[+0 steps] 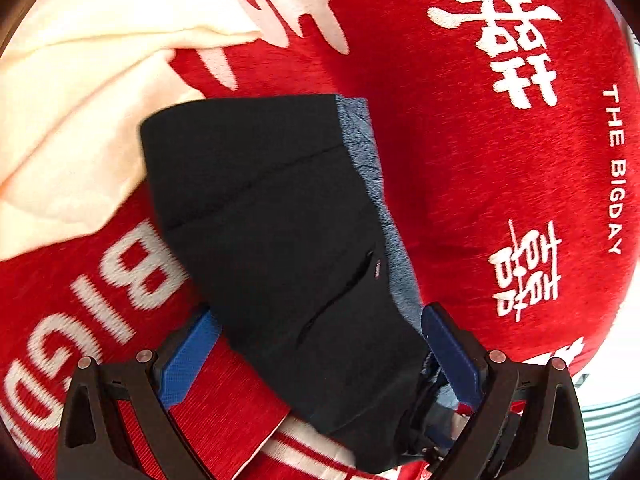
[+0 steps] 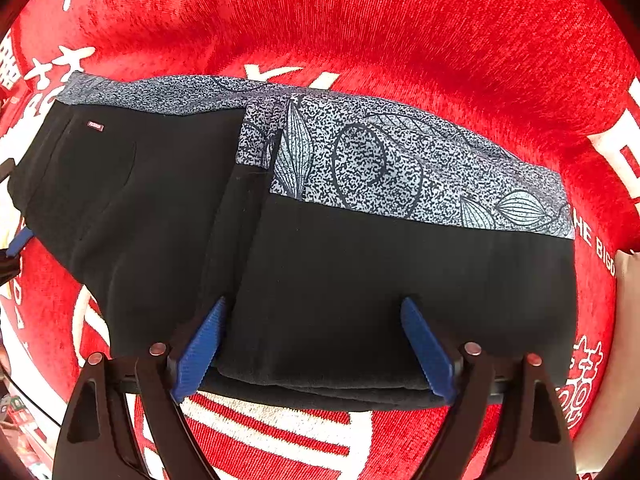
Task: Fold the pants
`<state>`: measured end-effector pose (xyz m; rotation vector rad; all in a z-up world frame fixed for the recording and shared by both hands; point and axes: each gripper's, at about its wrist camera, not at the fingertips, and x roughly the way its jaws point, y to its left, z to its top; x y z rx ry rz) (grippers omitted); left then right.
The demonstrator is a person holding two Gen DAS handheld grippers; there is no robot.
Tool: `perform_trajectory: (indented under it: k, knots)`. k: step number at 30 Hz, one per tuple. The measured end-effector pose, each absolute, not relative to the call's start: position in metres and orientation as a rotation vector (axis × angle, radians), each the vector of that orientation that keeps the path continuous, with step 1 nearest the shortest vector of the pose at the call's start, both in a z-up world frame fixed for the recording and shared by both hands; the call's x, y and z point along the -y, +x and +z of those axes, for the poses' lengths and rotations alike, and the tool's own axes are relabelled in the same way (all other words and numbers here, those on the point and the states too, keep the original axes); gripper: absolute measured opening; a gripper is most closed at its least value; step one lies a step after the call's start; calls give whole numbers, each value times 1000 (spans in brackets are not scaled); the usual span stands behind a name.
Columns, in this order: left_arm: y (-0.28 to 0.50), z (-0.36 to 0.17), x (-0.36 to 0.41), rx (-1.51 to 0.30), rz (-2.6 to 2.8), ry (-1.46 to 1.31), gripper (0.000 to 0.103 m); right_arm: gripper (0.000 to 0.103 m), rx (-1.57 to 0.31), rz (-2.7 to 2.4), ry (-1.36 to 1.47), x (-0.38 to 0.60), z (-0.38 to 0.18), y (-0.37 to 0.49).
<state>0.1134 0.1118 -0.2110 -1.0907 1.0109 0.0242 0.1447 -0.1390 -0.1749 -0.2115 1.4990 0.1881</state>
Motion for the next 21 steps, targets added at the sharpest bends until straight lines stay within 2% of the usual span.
perform_trajectory:
  k: [4,9,14,17,18,21]
  knots:
    - [122,-210,-107,-989,3,-1085,100,90,-1500,186,-212,138,-175,144]
    - [132,-195,-106,-849,-126,-1180,100,90,-1494,186,-211,138,-175,144]
    - [157,-218,-97,-1003,-32,-1111,100,90,-1493,182,-209,138,-175,142]
    - [161,-214,-93,-1037,3,-1065,99,90,-1493,183,-206,138,-175,141]
    - [163,-212,-91,-1053,23,-1039,98,90,-1490,184,-204,138,-175,141]
    - [168,-207,-79,-1116,116,-924,79,90,-1490,187,-200,140,-174,141]
